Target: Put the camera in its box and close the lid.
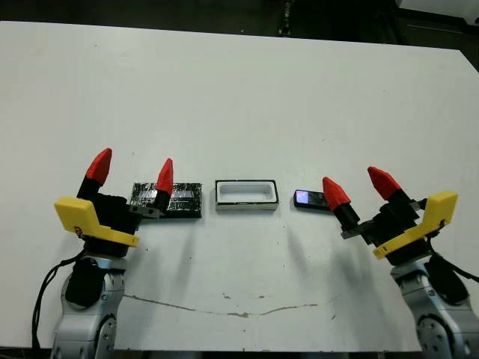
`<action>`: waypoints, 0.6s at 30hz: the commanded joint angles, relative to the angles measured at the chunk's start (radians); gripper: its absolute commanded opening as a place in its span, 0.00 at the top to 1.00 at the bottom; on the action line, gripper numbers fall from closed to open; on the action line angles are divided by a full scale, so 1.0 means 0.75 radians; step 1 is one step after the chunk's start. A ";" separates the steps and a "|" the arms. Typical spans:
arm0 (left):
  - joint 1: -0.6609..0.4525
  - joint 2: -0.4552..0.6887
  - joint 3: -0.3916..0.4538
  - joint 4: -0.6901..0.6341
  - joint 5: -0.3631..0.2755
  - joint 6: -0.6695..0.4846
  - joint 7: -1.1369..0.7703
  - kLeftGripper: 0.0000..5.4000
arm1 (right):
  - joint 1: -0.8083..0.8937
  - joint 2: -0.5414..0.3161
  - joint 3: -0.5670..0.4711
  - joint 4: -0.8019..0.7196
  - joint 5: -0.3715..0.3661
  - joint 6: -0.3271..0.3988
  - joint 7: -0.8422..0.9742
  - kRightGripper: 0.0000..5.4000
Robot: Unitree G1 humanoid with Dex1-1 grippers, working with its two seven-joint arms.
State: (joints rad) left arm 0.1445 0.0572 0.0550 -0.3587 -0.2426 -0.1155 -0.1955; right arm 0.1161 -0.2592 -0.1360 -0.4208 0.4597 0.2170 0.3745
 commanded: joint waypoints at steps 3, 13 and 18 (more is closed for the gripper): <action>0.010 -0.010 -0.010 0.028 -0.004 -0.018 -0.005 0.00 | -0.104 -0.188 -0.054 -0.007 -0.080 -0.040 0.113 0.00; 0.000 -0.024 -0.012 0.036 -0.025 -0.016 -0.005 0.00 | -0.637 -0.630 0.045 0.424 -0.151 -0.035 0.666 0.00; -0.007 -0.019 -0.013 0.038 -0.007 -0.023 0.000 0.00 | -0.947 -0.677 0.244 0.744 -0.208 -0.041 1.028 0.00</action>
State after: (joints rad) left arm 0.1364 0.0378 0.0458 -0.3359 -0.2605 -0.1352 -0.2000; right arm -0.5425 -0.7513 0.0059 0.0832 0.3219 0.1843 1.0814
